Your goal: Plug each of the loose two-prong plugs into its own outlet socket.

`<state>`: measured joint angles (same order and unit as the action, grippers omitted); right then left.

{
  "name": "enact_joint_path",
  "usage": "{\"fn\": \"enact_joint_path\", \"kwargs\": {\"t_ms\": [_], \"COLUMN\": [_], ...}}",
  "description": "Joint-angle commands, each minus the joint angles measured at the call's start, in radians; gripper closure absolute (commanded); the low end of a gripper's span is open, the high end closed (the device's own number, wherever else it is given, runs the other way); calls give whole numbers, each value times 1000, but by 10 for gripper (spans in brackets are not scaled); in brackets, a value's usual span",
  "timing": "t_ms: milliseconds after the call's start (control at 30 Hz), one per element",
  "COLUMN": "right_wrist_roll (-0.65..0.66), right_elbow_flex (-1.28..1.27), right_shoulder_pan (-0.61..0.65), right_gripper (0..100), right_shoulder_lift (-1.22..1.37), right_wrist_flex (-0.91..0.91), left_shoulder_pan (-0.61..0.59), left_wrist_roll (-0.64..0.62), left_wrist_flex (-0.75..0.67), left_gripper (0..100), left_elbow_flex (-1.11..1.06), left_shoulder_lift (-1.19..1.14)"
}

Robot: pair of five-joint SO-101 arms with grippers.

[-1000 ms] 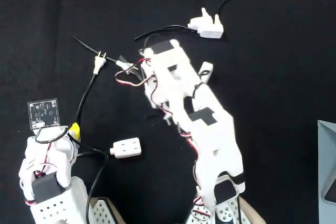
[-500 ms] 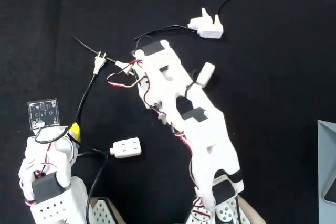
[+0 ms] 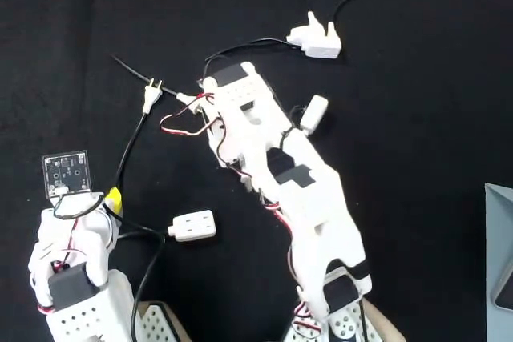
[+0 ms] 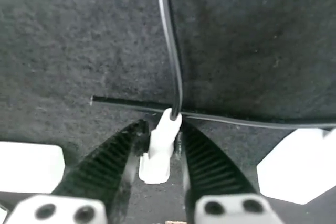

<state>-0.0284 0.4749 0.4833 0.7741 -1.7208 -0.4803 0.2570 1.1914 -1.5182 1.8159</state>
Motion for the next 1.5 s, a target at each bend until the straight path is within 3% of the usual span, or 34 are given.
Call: {"fn": "enact_joint_path", "kwargs": {"t_ms": [0,467,600,900,1233,1467], "right_wrist_roll": [-12,-54,-54,-51,-44,-48], "right_elbow_flex": [13,35,42,35,-180,-430], "right_shoulder_pan": [17,12,15,18,120,187], "right_gripper": [912,916,988,987,987,987], "right_shoulder_lift": [-13,-25,-25,-76,-513,-843], "right_wrist_flex": [-37,-40,-40,-40,-31,133], "left_shoulder_pan": [-7,-7,-7,-7,-5,-4], "left_wrist_roll": [3,3,3,3,-11,-219], "left_wrist_flex": [5,5,5,5,-52,-190], "left_gripper": [759,759,759,759,758,754], "left_elbow_flex": [7,7,7,7,13,58], "left_shoulder_lift": [5,5,5,5,5,5]}}
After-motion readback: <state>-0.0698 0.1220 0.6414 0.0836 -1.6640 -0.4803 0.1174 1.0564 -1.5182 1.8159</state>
